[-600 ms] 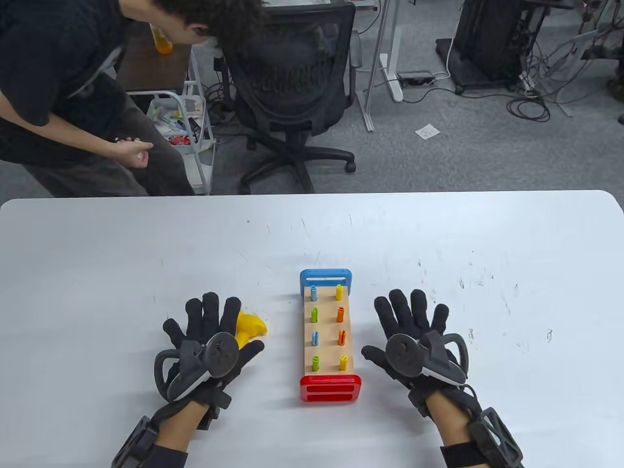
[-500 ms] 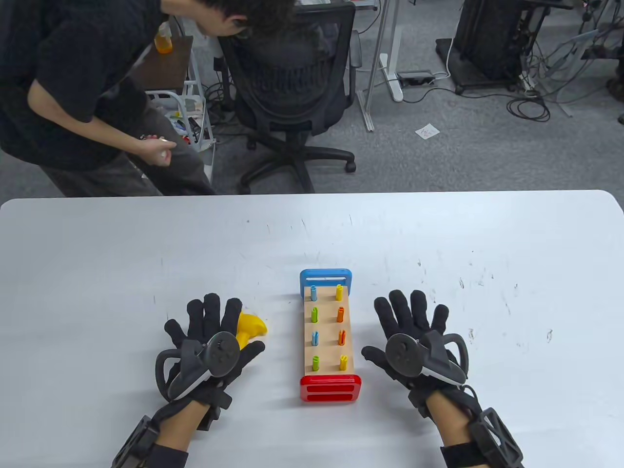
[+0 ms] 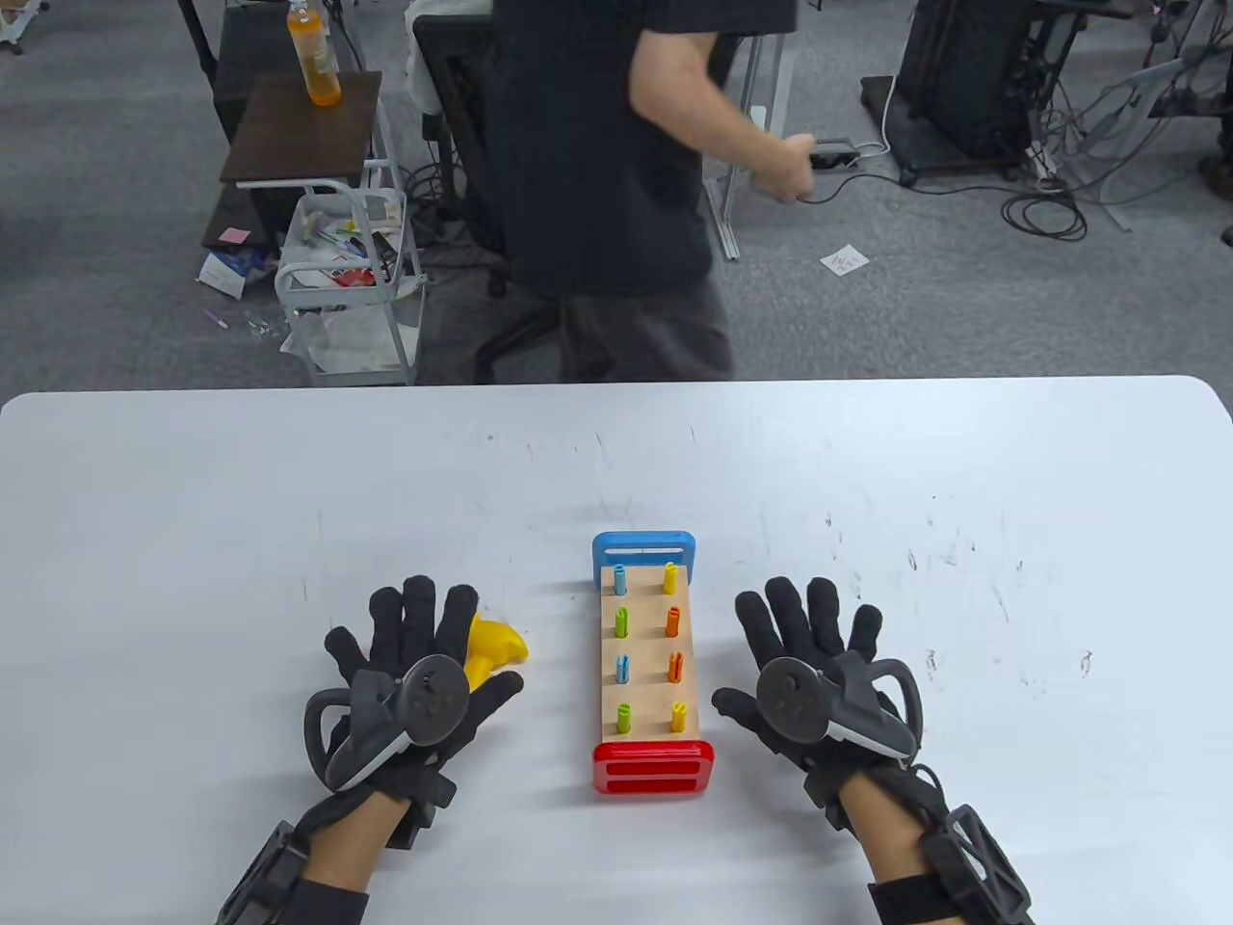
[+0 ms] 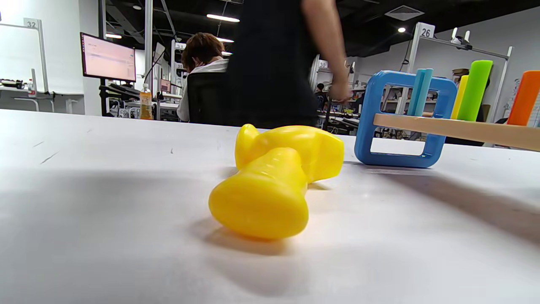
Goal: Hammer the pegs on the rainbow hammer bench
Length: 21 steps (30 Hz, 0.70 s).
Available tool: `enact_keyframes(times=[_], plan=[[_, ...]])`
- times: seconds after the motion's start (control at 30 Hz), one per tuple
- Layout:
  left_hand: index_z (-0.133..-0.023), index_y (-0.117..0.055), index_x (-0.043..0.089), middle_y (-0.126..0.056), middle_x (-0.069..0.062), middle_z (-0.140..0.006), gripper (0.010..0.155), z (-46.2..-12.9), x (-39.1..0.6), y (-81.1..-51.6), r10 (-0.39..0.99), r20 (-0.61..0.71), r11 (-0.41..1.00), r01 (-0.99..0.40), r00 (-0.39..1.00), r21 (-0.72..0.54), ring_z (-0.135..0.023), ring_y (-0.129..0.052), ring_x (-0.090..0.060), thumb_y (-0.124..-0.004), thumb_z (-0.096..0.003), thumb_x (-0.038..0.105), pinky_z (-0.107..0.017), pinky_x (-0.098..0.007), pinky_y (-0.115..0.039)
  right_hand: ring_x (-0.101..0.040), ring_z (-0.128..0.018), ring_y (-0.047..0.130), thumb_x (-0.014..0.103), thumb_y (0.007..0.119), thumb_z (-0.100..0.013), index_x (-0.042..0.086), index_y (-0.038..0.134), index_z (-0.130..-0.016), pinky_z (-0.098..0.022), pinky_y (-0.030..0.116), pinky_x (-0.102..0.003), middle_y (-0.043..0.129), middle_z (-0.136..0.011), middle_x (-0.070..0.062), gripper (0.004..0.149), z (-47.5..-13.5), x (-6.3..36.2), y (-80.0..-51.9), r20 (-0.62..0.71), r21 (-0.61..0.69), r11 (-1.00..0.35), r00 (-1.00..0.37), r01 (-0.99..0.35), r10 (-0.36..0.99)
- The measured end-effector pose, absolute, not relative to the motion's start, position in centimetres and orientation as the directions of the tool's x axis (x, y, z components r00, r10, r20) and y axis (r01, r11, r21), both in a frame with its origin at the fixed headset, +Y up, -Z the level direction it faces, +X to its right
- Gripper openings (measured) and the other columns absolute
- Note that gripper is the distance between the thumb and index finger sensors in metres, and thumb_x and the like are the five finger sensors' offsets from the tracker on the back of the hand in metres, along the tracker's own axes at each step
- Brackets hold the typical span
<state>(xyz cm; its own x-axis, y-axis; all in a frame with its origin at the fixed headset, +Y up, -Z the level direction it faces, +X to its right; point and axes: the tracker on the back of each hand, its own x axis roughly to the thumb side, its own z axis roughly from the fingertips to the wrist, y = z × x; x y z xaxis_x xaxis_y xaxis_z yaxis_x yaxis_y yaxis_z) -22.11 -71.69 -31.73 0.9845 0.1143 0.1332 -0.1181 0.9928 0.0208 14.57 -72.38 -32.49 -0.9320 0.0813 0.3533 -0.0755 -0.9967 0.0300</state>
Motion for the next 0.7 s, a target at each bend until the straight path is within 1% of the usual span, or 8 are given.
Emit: enact_keyframes(times=[0.7], plan=[[-0.121, -0.022, 0.030, -0.021, -0.019, -0.127, 0.094, -31.56, -21.83, -71.62, 0.101, 0.140, 0.994, -0.105, 0.985, 0.019, -0.117, -0.025, -0.053, -0.053, -0.0468, 0.080, -0.070, -0.085, -0.026, -0.066, -0.101, 0.003, 0.061, 0.056, -0.057, 0.013, -0.001, -0.112, -0.057, 0.009, -0.084, 0.003, -0.121, -0.029, 0.093, -32.37, 14.67, -72.47, 0.340, 0.046, -0.995, -0.936, -0.086, 0.096]])
